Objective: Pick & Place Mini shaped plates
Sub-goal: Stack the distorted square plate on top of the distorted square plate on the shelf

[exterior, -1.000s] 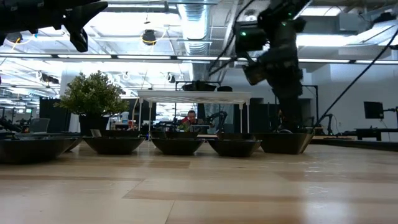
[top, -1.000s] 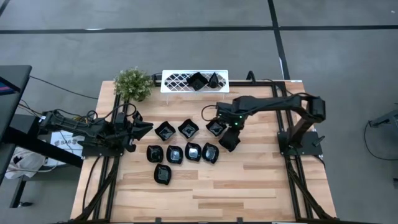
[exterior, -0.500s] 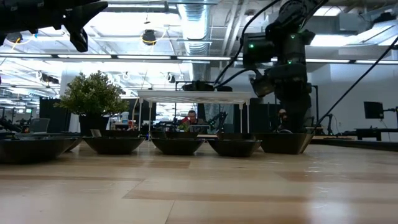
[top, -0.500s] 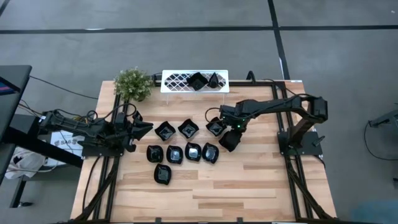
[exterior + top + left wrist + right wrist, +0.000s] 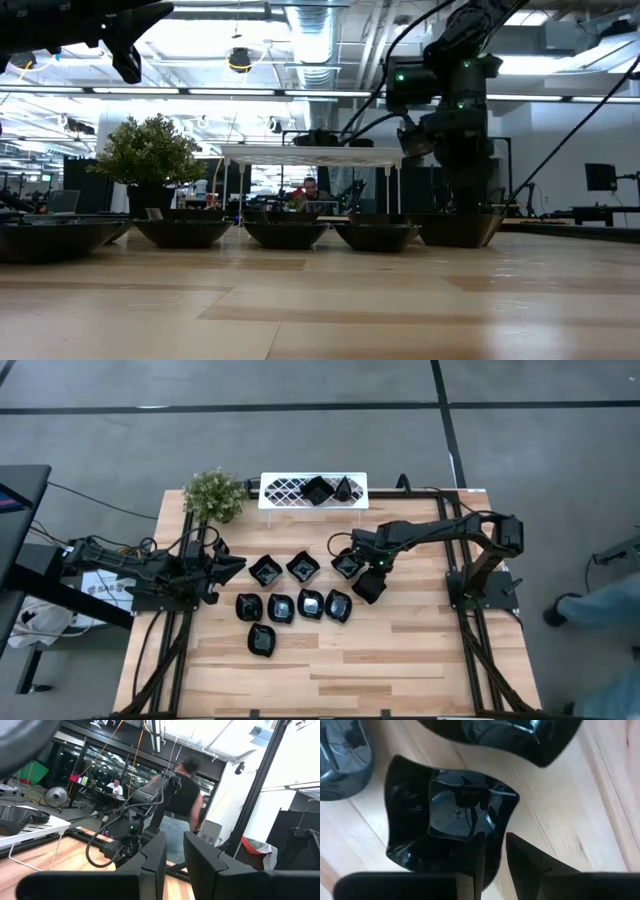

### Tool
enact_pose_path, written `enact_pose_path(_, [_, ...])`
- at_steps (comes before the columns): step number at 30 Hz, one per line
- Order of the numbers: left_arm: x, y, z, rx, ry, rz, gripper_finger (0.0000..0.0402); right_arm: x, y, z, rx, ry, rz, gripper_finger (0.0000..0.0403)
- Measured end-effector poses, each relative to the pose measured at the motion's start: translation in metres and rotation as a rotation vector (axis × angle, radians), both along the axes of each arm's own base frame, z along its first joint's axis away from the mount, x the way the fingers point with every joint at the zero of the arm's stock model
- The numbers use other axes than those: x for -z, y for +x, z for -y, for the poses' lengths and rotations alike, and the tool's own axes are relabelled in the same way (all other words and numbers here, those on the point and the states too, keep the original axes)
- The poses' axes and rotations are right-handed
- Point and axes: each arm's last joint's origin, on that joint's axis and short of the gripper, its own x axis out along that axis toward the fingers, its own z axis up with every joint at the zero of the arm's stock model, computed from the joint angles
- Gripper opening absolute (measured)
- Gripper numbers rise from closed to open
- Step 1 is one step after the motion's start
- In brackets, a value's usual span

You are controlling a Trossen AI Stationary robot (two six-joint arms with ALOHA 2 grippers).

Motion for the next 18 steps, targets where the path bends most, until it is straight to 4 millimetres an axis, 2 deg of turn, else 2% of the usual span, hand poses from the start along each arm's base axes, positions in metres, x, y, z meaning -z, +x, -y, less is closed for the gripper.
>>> enact_pose_path(14, [0.000, 0.000, 0.000, 0.000, 0.001, -0.003, 0.0067, 0.025, 0.008, -0.001, -0.004, 0.019, -0.072, 0.0072])
enact_pose_path(18, [0.000, 0.000, 0.000, 0.000, 0.000, 0.001, 0.0067, 0.026, 0.008, -0.002, -0.010, 0.019, -0.070, 0.0066])
